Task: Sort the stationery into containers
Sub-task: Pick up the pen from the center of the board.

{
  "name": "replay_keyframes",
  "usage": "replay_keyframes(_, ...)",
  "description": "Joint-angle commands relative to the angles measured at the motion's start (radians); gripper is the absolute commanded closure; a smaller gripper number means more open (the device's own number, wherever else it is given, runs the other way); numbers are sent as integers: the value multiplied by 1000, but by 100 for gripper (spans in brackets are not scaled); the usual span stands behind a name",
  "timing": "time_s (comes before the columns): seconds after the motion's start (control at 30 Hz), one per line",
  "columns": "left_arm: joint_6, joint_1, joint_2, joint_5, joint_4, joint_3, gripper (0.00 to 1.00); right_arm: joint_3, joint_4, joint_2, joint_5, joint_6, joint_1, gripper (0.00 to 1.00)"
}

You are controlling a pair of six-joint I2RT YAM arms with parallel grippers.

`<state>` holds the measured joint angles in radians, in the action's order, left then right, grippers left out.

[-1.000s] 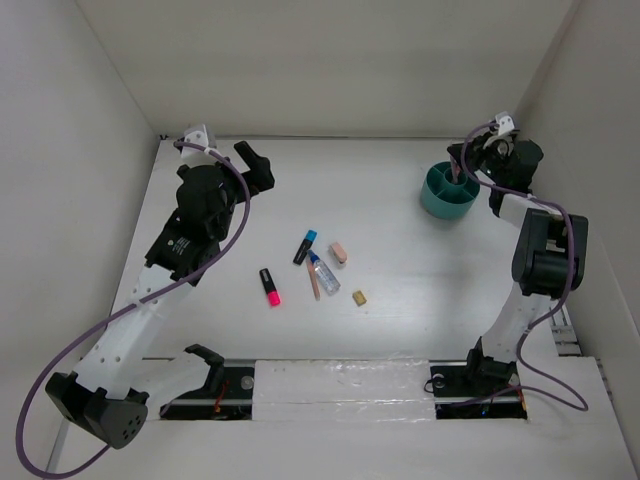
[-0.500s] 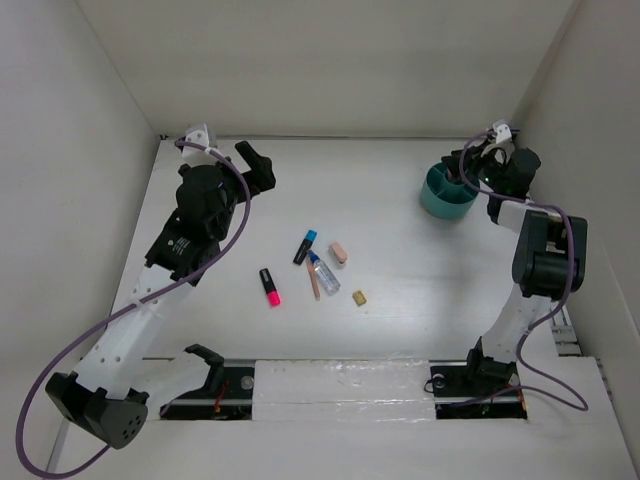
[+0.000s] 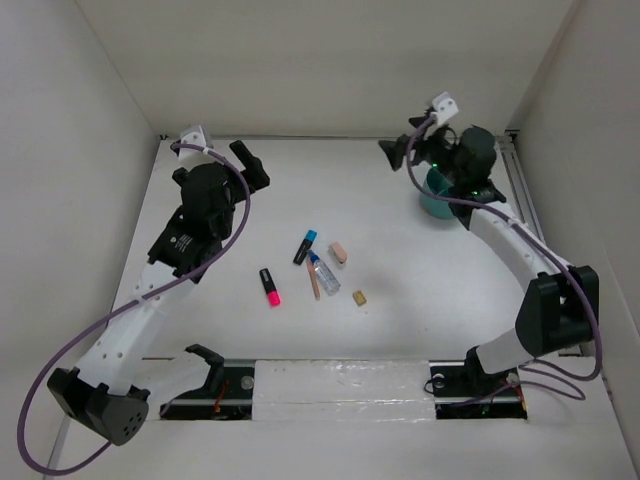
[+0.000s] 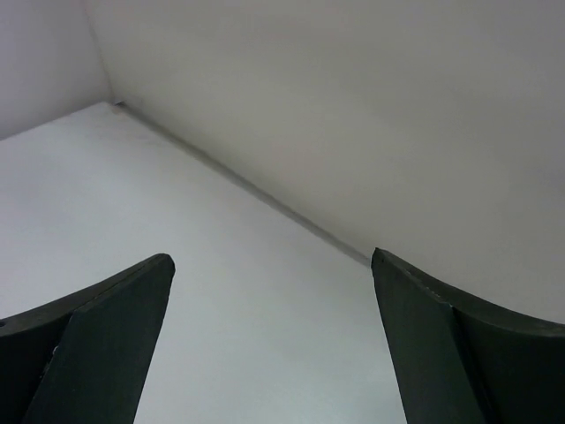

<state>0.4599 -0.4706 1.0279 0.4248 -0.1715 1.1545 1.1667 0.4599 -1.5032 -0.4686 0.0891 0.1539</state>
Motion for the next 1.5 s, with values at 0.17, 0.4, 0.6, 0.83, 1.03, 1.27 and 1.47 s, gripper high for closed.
replay_keyframes(0.17, 144, 0, 119, 354, -245, 142, 0, 72, -481, -38, 414, -103, 415, 23)
replay_keyframes(0.4, 192, 0, 123, 468, -304, 171, 0, 5, -523, -92, 665, -296, 760, 30)
replay_keyframes(0.6, 192, 0, 146, 447, -327, 191, 0, 8, -610, -144, 823, -397, 891, 41)
replay_keyframes(0.83, 172, 0, 136, 419, -304, 182, 0, 17, -676, -224, 895, -443, 955, 39)
replay_keyframes(1.03, 163, 0, 136, 420, -304, 182, 0, 36, -650, -276, 874, -434, 943, 38)
replay_keyframes(1.27, 163, 0, 146, 420, -304, 191, 0, 66, -619, -316, 818, -434, 921, 38)
replay_keyframes(1.47, 154, 0, 146, 420, -304, 191, 0, 105, -610, -370, 779, -434, 912, 38)
